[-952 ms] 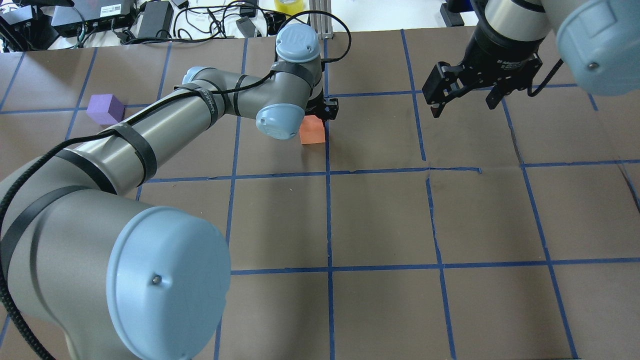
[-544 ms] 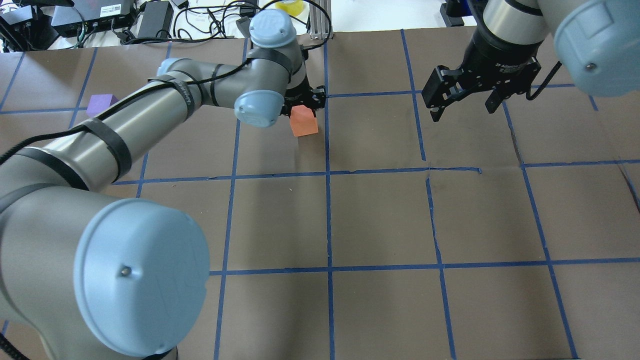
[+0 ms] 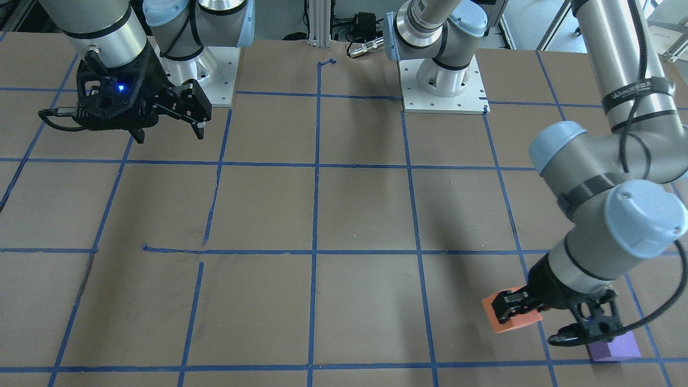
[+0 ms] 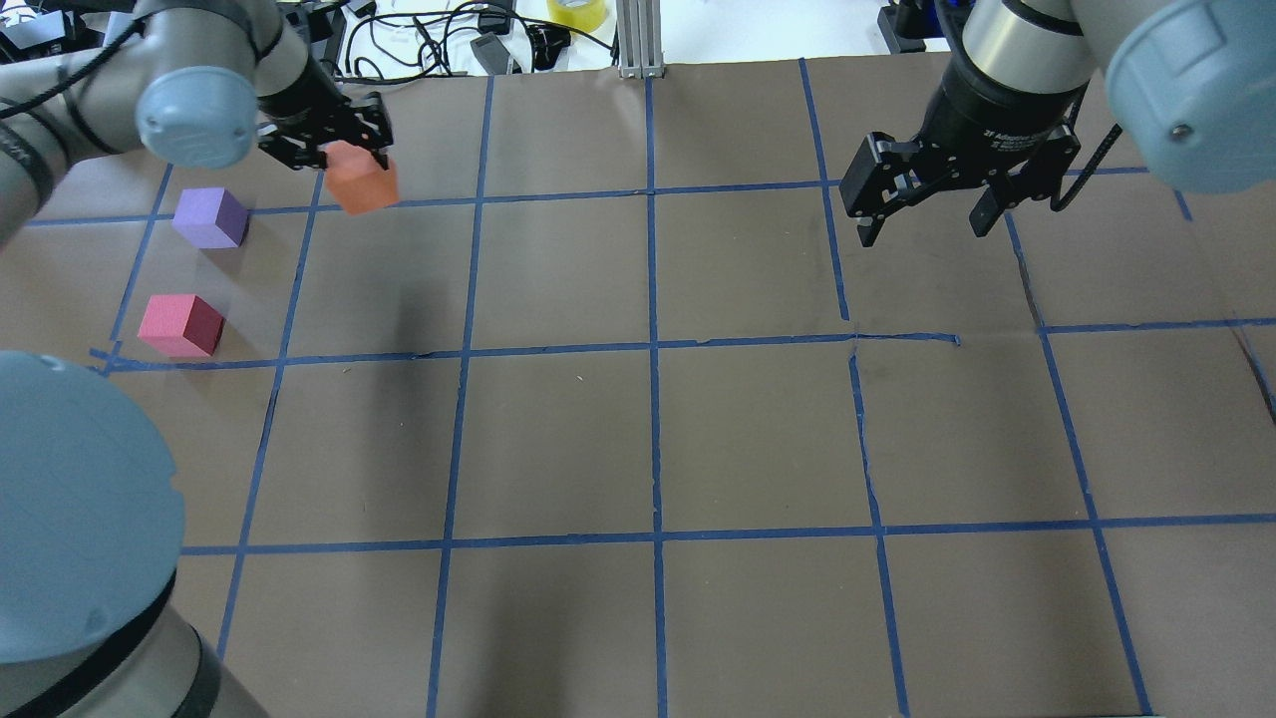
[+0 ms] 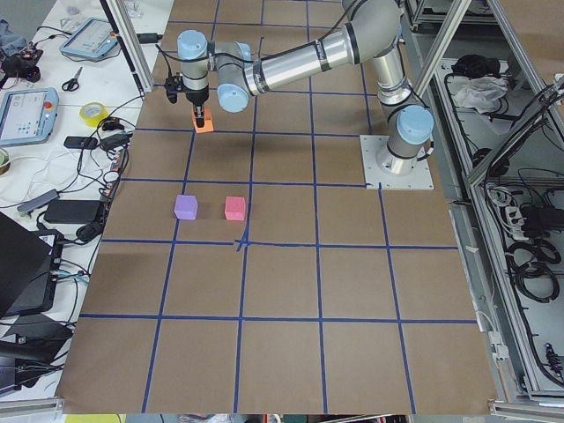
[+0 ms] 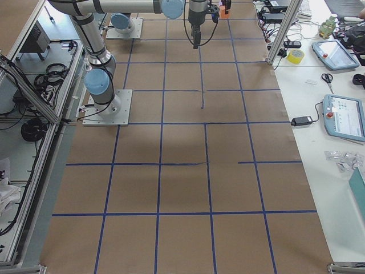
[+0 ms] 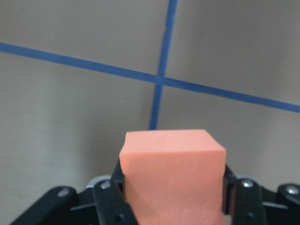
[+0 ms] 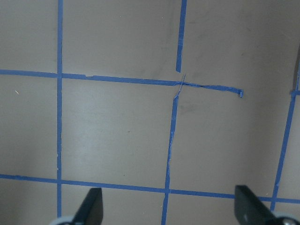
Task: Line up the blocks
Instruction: 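Carry the orange cube with the left gripper toward the purple and pink cubes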
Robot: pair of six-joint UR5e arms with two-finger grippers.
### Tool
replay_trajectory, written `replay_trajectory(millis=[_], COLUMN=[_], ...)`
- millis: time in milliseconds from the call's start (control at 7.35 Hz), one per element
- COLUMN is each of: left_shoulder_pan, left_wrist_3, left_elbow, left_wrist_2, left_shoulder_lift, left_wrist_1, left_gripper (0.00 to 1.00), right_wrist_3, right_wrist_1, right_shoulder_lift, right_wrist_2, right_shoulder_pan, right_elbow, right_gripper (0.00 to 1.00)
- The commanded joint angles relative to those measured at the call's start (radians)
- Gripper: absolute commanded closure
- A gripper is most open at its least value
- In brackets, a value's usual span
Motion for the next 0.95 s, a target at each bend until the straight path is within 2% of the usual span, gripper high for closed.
replay_trajectory(millis=[0,272,816], left_shoulder_pan=[0.178,0.304,0.326], left_wrist_3=[0.326,0.541,0.541], left_elbow=[-0.003,0.005,0.019], left_wrist_2=[0.011,0.000,-0.003], left_shoulder_lift=[0.010,-0.037,-0.125], left_wrist_1=[-0.016,-0.004,0.073], left_gripper=[0.84,0.84,0.86], right_wrist_3=[0.001,0.001,0.001], right_wrist_1=[-0.003,-0.011,-0.017], right_shoulder_lift=[0.000,0.003,0.005], right_wrist_2=[-0.001,0.000,0.000], right_shoulder_pan=[-0.001,0.000,0.000], right_elbow=[0.000,0.000,0.000], right_gripper=[0.00,0.00,0.00])
